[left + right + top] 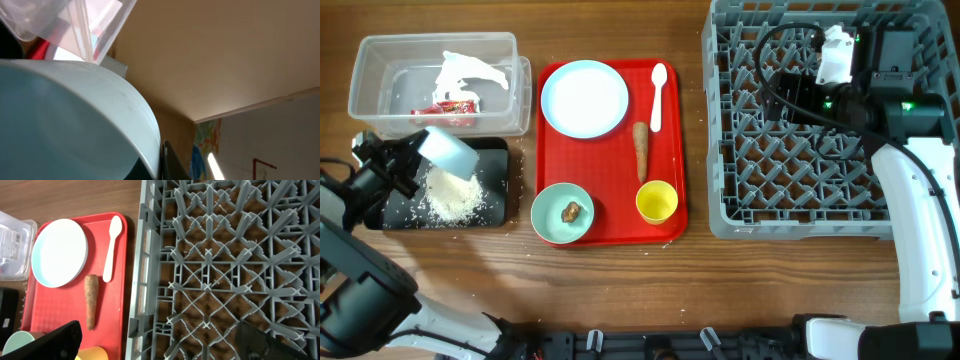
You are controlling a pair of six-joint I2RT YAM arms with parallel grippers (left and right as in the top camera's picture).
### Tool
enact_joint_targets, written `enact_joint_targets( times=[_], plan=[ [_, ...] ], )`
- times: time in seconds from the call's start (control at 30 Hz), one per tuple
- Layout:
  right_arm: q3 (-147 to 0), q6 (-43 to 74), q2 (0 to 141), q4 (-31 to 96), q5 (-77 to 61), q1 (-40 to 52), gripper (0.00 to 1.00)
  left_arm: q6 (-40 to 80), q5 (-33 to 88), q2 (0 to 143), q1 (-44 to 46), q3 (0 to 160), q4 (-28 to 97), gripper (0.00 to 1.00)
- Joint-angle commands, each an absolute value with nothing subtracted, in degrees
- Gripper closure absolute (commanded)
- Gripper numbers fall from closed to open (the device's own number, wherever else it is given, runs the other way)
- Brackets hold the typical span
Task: Sort waste into correct bins and load items into the dishwasher rack
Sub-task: 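Tip the rice from the bowl onto the black tray with the left gripper, then set the bowl back and grasp the bowl with the brown scrap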
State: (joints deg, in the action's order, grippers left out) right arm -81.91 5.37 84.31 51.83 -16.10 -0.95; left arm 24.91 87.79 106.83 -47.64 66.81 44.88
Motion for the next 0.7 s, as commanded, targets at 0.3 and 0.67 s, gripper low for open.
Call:
enact_joint_targets(
  times=[0.3, 0.67],
  plan=[
    [-82.8, 6.1, 85.0, 51.7, -17.0, -0.7, 0.0, 35.5, 74.6, 93.3, -32.1, 68.4, 34.5, 0.96],
    [-82.8, 6.1, 85.0, 51.3, -17.0, -0.7, 0.0, 26.7, -9.5, 96.0, 21.7, 68.4, 33.7, 0.96]
  ],
)
